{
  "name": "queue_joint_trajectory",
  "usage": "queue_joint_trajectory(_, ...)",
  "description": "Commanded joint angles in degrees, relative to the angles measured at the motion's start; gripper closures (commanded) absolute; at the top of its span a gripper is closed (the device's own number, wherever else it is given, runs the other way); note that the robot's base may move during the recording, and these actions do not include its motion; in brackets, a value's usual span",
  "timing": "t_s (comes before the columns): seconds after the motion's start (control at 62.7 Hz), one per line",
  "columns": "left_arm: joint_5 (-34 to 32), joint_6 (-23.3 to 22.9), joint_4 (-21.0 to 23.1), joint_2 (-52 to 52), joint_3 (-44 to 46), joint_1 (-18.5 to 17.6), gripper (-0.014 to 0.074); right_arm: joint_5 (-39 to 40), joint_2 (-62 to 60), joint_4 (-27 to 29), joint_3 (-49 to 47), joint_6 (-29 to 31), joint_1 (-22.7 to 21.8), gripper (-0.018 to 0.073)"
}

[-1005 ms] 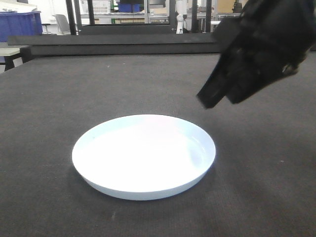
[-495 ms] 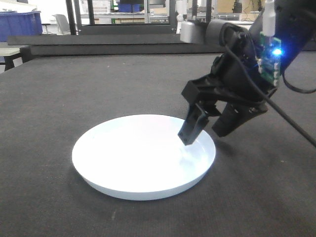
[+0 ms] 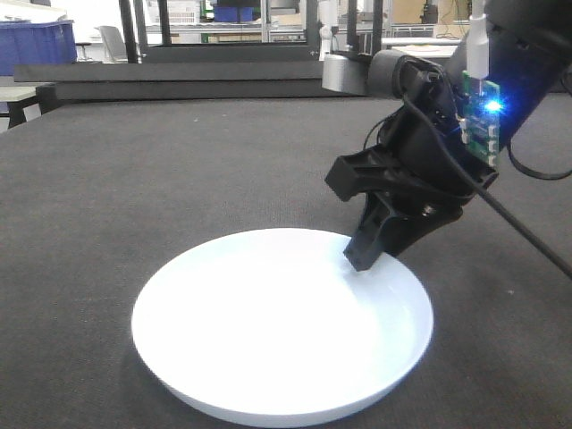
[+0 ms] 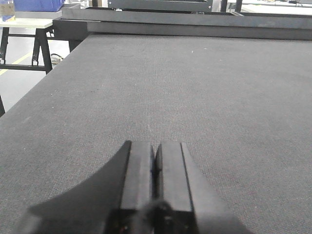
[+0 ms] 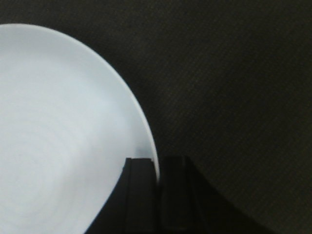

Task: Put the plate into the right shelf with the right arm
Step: 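Close the right gripper on the plate rim and lift it upright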

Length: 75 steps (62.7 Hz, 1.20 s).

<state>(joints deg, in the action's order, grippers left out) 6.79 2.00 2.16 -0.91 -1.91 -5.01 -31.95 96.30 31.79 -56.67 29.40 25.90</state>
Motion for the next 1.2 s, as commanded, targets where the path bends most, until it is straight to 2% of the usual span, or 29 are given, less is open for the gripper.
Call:
queue_joint_trajectory(0.0, -4.9, -0.2, 0.2, -0.3, -0.5, -0.3, 0.0643, 1.7, -2.3, 0.7, -1.6, 0.5, -0.1, 0.0494)
queue_joint_trajectory(0.287, -4.9, -0.2, 0.2, -0.3, -0.5, -0.3, 0.0643, 3.6, -6.0, 0.6, -4.1, 0.5, -0.4, 0.0494)
queue_joint_trajectory(0.702, -4.9, -0.2, 0.2, -0.3, -0.5, -0.3, 0.0643, 4.4, -26.5, 0.5, -3.9, -0.6, -2.5, 0.0494)
queue_joint_trajectory(0.877, -4.9, -0.2, 0.2, -0.3, -0.5, -0.3, 0.0643, 5.7, -38.8, 0.5, 0.3, -0.6, -2.5, 0.0494)
queue_joint_trajectory(1.181, -4.9, -0.2, 0.2, -0.3, -0.5, -0.3, 0.0643, 14.9, -63.5, 0.5, 13.1, -0.6, -2.5, 0.0494)
